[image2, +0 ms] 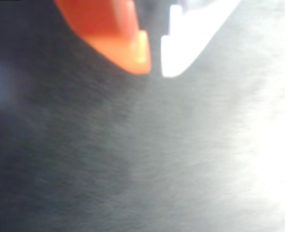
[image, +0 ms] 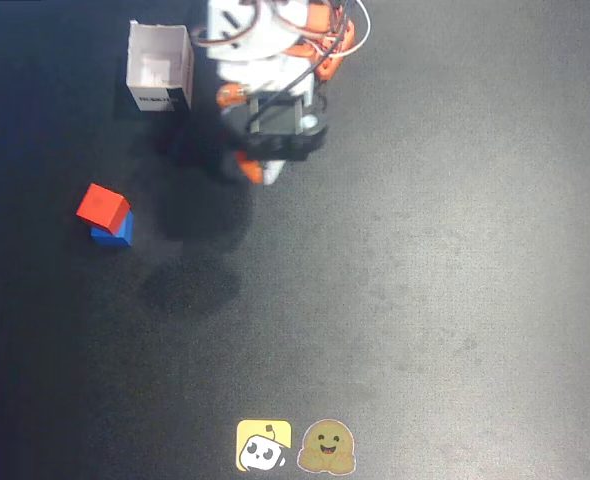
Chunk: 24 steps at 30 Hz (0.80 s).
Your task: Put the red cube on top of the blue cube.
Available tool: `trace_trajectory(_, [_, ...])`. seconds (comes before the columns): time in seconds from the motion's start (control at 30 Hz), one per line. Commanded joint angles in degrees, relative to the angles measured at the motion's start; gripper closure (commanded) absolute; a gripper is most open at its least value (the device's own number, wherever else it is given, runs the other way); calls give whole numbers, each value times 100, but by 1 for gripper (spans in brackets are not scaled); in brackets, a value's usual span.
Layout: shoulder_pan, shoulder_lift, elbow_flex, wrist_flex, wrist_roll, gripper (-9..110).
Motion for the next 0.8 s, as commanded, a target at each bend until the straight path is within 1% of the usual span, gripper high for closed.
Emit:
trace_trajectory(0.0, [-237,870,510,-105,97,101])
trace_trajectory(0.2, [-510,879,1028,-422,281,101])
trace_trajectory(0.3, [-606,809,1028,-413,343,101])
trace_trajectory(0.53, [-615,694,1028,202,835,101])
trace_trajectory(0.63, [-615,879,1028,686,1011,101])
trace_trajectory(0.77, [-606,879,1028,765,826,101])
